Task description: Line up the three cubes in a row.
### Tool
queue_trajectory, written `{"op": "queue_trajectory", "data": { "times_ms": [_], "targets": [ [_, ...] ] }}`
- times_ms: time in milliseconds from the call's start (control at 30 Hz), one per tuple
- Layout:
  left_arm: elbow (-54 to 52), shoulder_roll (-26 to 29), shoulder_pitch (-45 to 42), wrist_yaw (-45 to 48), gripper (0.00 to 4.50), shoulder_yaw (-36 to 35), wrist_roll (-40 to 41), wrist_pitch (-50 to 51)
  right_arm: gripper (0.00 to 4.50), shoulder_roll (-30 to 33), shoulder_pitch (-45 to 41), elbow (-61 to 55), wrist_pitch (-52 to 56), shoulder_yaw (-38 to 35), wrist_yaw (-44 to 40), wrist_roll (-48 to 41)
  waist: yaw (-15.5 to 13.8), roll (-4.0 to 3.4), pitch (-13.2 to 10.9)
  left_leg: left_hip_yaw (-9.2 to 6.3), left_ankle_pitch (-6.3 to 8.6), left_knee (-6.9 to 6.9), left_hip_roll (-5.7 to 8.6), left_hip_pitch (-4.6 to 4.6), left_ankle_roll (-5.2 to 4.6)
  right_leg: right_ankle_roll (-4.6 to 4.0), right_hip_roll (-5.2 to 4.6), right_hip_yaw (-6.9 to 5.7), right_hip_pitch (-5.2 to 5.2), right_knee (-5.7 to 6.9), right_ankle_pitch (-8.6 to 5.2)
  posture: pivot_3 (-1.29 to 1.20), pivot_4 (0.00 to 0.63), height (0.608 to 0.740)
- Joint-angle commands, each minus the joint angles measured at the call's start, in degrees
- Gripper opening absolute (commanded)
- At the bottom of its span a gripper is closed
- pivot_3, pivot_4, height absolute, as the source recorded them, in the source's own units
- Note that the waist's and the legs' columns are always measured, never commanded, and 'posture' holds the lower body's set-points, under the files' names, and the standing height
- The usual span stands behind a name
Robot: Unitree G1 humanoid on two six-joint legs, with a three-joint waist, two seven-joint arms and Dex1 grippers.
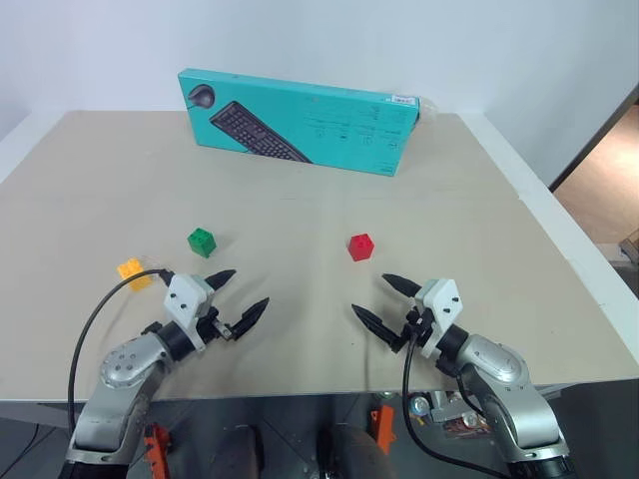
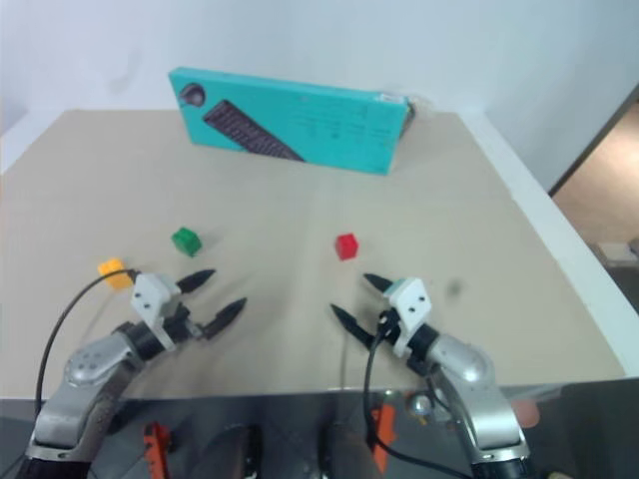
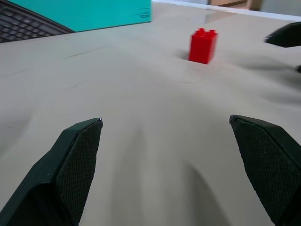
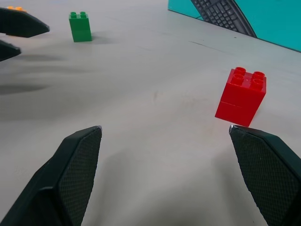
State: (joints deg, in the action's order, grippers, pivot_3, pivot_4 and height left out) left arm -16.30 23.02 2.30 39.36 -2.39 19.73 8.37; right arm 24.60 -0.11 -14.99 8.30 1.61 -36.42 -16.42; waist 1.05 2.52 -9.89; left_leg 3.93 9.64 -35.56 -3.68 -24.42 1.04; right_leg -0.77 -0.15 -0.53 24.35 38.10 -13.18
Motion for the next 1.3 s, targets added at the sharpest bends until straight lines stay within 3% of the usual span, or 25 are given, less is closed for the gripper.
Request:
{"op": "queue_trajectory", "data": {
  "times_ms": [33,333,567,1167,1200,1300],
  "targets": [
    [-1.92,0.54,0.48,2.03,4.47,0.52,0.92,-2.04,4.5,-0.89,-0.21,-3.39,0.04,-0.43,1.29,-0.36,0.0,0.0,0.0,0.0,0.0,0.0,0.0,0.0,0.0,0.0,0.0,0.0,0.0,0.0,0.0,0.0,0.15,0.74],
    [-1.63,2.01,0.04,6.77,4.47,1.25,2.58,-2.15,4.5,-5.18,-7.86,-1.61,3.68,-1.85,8.8,-0.21,0.07,-0.01,0.0,0.03,0.0,-0.01,0.0,0.01,-0.01,-0.17,0.0,0.03,0.01,0.0,-0.07,0.0,0.15,0.74],
    [-0.31,2.55,-1.48,7.45,4.47,1.58,2.29,-2.43,4.5,-9.09,-18.12,7.92,7.69,-1.5,15.58,3.32,0.08,-0.01,0.01,0.04,-0.01,-0.01,-0.01,0.0,-0.02,-0.15,0.02,0.02,0.01,0.01,-0.03,0.0,0.15,0.74],
    [-2.26,2.0,0.59,5.78,4.47,3.09,0.87,-3.48,4.5,-13.83,-25.72,23.89,7.98,-2.67,17.3,3.77,0.24,-0.03,0.01,0.09,0.01,0.04,-0.04,-0.03,-0.07,0.07,0.08,0.09,0.06,0.02,0.06,0.0,0.15,0.74],
    [-2.24,2.02,0.62,5.74,4.5,3.05,0.81,-3.5,3.95,-14.03,-26.06,24.62,7.84,-2.91,17.19,3.71,0.23,-0.03,0.01,0.09,0.01,0.04,-0.05,-0.03,-0.06,0.07,0.09,0.09,0.06,0.02,0.06,0.0,0.15,0.74],
    [-2.25,1.99,0.76,5.62,4.5,3.1,0.62,-3.59,3.03,-14.29,-26.86,25.7,7.56,-3.22,17.19,3.85,0.23,-0.03,0.01,0.07,0.01,0.05,-0.05,-0.04,-0.06,0.06,0.08,0.08,0.07,0.02,0.06,0.0,0.15,0.74]
  ]
}}
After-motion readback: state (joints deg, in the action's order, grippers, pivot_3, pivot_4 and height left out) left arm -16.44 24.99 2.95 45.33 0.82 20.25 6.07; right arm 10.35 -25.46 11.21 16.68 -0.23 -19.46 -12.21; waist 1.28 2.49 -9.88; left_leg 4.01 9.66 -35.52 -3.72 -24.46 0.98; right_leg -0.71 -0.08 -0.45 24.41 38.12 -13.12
